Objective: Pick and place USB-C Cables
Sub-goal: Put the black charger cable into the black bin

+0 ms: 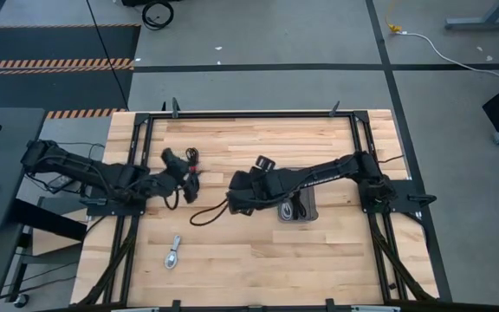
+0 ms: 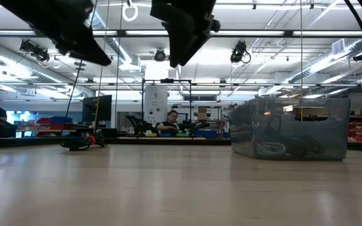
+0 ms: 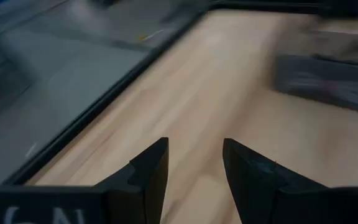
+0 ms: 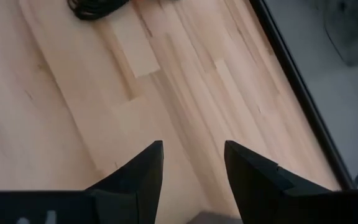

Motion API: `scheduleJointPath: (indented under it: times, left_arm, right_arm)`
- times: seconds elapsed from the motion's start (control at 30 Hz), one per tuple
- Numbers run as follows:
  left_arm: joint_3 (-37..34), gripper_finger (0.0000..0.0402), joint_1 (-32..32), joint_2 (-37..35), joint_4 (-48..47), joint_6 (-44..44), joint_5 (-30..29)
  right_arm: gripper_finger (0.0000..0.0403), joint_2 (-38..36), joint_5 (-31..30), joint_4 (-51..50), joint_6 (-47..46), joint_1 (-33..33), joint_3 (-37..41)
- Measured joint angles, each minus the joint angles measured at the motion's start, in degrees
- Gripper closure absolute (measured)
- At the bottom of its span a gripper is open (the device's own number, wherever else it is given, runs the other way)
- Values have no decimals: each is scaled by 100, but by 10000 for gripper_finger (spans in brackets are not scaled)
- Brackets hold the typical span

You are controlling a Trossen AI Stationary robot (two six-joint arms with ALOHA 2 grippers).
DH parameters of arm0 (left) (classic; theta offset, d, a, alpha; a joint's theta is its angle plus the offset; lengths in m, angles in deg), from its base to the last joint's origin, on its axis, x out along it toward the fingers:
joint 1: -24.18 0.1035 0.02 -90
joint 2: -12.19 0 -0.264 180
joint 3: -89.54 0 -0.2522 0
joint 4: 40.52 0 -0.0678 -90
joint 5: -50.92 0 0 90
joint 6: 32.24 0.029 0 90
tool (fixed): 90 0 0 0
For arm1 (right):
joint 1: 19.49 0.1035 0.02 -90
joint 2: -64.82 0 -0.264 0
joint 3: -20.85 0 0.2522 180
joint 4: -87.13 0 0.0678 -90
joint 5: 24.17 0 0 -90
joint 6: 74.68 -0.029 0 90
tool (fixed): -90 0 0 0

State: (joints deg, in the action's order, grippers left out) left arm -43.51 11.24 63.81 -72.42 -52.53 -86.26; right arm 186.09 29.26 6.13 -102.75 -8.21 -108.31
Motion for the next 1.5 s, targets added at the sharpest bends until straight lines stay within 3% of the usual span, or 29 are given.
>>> scheduleJointPath:
  times: [0.07,0.17,0.4,0.63,0.87,1.3,1.5]
  left_arm:
    - [0,242,208,15,-470,-704,-328]
    - [0,249,766,91,-1019,-1510,-168]
    - [0,277,2235,778,-1093,-1686,1536]
    - [0,283,2947,1519,-956,-1508,2806]
    - [0,275,3301,1983,-1359,-1698,3116]
    - [0,170,3404,2113,-1040,-1915,3209]
    - [0,153,3391,2365,-695,-1912,3246]
  right_arm:
    - [226,0,79,189,390,-61,0]
    - [226,0,167,450,767,-129,0]
    - [225,2,310,658,1231,-238,0]
    - [228,2,519,683,1413,-250,0]
    - [229,2,589,736,1418,-250,0]
    - [229,2,672,881,1415,-250,0]
    - [229,2,672,894,1413,-250,0]
